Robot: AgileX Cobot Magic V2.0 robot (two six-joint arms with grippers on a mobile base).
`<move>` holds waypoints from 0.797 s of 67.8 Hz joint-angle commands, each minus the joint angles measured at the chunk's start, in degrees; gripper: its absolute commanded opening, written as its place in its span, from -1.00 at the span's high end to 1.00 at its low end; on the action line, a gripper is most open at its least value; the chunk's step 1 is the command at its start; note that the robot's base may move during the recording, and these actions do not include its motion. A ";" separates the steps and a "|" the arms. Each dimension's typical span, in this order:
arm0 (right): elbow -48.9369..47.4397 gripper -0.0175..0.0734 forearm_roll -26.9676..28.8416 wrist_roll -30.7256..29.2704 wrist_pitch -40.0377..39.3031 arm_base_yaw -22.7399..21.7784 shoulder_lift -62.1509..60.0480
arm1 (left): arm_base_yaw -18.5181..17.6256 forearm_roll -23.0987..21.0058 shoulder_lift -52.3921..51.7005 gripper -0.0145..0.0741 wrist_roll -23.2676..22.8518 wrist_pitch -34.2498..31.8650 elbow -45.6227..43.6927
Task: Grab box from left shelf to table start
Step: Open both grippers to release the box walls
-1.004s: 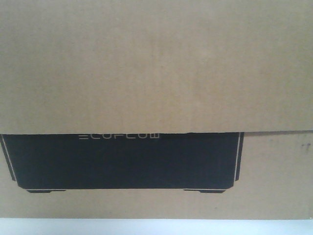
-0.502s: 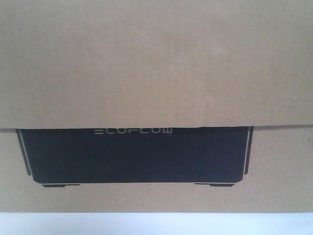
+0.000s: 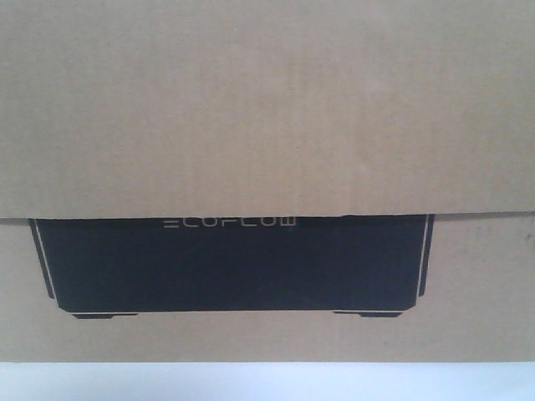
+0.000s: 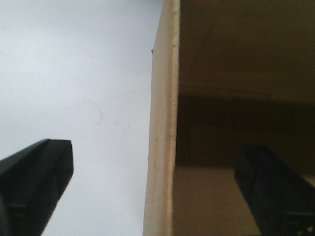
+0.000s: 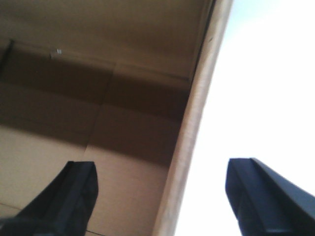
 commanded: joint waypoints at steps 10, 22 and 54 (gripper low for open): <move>-0.59 -0.65 -2.33 -0.31 -2.66 0.00 -10.18 | -0.33 2.71 -13.59 -0.56 3.28 -4.55 4.44; 9.69 -0.08 -2.83 -0.31 -5.30 0.00 -18.96 | -0.33 3.96 -27.00 -0.15 3.28 -9.51 16.18; 45.39 0.49 -4.57 -0.31 -26.35 0.00 -53.39 | -0.33 3.96 -55.05 0.90 2.94 -16.81 41.91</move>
